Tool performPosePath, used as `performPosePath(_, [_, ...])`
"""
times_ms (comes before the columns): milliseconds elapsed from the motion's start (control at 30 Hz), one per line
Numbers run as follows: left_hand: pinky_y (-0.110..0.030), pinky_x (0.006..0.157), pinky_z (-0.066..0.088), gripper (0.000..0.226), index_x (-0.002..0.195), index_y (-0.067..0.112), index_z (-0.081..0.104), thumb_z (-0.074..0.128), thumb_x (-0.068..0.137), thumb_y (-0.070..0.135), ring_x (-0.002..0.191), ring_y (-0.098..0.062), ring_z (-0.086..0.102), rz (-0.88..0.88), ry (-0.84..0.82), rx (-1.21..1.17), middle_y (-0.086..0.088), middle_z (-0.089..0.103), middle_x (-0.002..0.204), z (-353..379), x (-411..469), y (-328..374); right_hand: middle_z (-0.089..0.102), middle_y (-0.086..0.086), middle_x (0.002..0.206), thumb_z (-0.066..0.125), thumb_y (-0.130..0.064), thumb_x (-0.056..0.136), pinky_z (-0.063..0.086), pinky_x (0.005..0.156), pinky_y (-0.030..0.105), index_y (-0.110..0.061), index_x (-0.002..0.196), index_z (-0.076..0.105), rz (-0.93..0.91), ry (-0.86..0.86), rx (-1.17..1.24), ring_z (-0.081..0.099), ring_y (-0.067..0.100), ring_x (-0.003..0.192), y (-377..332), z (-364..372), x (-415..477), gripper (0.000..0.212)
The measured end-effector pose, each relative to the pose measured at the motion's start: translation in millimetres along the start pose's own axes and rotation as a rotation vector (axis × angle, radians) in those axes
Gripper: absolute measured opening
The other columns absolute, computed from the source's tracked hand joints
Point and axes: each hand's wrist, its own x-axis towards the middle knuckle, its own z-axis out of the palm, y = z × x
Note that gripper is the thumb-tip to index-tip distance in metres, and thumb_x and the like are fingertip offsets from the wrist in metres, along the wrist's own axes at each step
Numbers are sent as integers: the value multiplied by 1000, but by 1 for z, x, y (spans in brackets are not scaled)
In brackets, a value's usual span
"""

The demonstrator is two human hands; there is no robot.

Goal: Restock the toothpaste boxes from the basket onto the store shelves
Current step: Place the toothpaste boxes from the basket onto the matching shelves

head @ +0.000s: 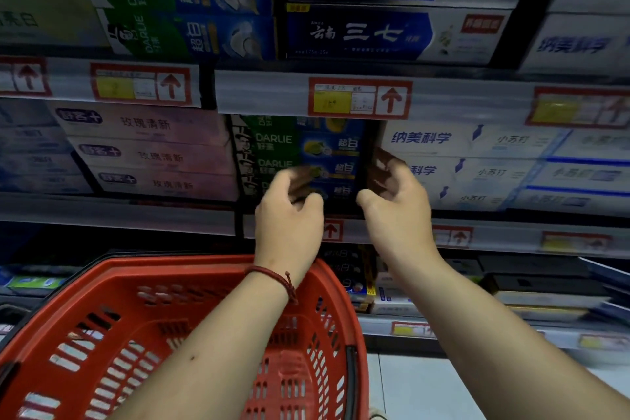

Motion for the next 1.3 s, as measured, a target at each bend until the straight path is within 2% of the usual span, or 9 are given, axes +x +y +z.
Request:
performPosePath(167, [-8, 88, 44, 42, 133, 20, 60, 57, 93, 5, 112, -3, 61, -56, -158, 9, 6, 64, 125, 34, -19, 0, 66, -8, 125, 61, -5, 90, 49, 108, 36, -22, 141, 57, 56, 61, -2, 62, 6, 114, 17, -39, 3, 53])
performPosePath(333, [4, 75, 39, 52, 145, 20, 50, 57, 96, 7, 103, 9, 54, -76, -238, -7, 14, 54, 125, 62, -27, 9, 63, -4, 130, 61, -8, 94, 48, 109, 41, -22, 141, 55, 161, 228, 33, 60, 13, 118, 34, -85, 12, 50])
performPosePath(400, [-5, 86, 41, 55, 147, 23, 49, 58, 95, 8, 101, 12, 54, -81, -244, -38, 16, 55, 130, 72, -26, 11, 61, -3, 131, 61, -11, 95, 49, 105, 40, -24, 141, 54, 195, 309, 40, 59, 16, 118, 40, -104, 20, 48])
performPosePath(533, [-27, 105, 46, 54, 141, 32, 53, 61, 90, 17, 117, -3, 59, -74, -237, -16, 10, 62, 134, 86, -25, 10, 63, 1, 128, 63, -12, 93, 43, 90, 31, -19, 138, 55, 245, 442, 104, 59, 20, 113, 48, -129, 35, 46])
performPosePath(667, [-36, 108, 46, 51, 130, 43, 54, 61, 82, 29, 120, -8, 58, -103, -229, 19, 9, 61, 134, 88, -22, 8, 57, -17, 96, 63, -10, 94, 38, 89, 29, -25, 125, 56, 268, 413, 111, 53, 15, 101, 54, -143, 42, 34])
performPosePath(800, [-28, 102, 48, 49, 136, 29, 60, 64, 89, 15, 117, -8, 60, -137, -225, -7, 13, 66, 126, 86, -17, 4, 61, -6, 120, 66, -8, 92, 37, 92, 28, -18, 141, 56, 243, 345, 86, 53, 13, 111, 57, -151, 45, 51])
performPosePath(900, [-14, 84, 44, 38, 110, 40, 63, 64, 91, 7, 106, 5, 59, -147, -243, -54, 23, 67, 110, 84, -15, 4, 63, -3, 122, 66, -6, 90, 38, 91, 27, -17, 140, 57, 251, 330, 115, 55, 15, 113, 59, -155, 47, 51])
performPosePath(967, [-13, 78, 42, 38, 96, 45, 62, 64, 90, 7, 101, 6, 59, -152, -260, -67, 23, 68, 104, 83, -13, 4, 62, -3, 125, 66, -5, 90, 37, 93, 28, -17, 142, 56, 266, 321, 152, 54, 15, 114, 59, -158, 48, 54])
performPosePath(1300, [-10, 82, 39, 47, 104, 50, 56, 67, 90, 7, 101, 12, 54, -125, -339, -48, 30, 61, 105, 82, -11, 1, 60, -1, 129, 68, -4, 87, 37, 93, 33, -20, 142, 55, 267, 302, 224, 53, 17, 114, 63, -159, 50, 59])
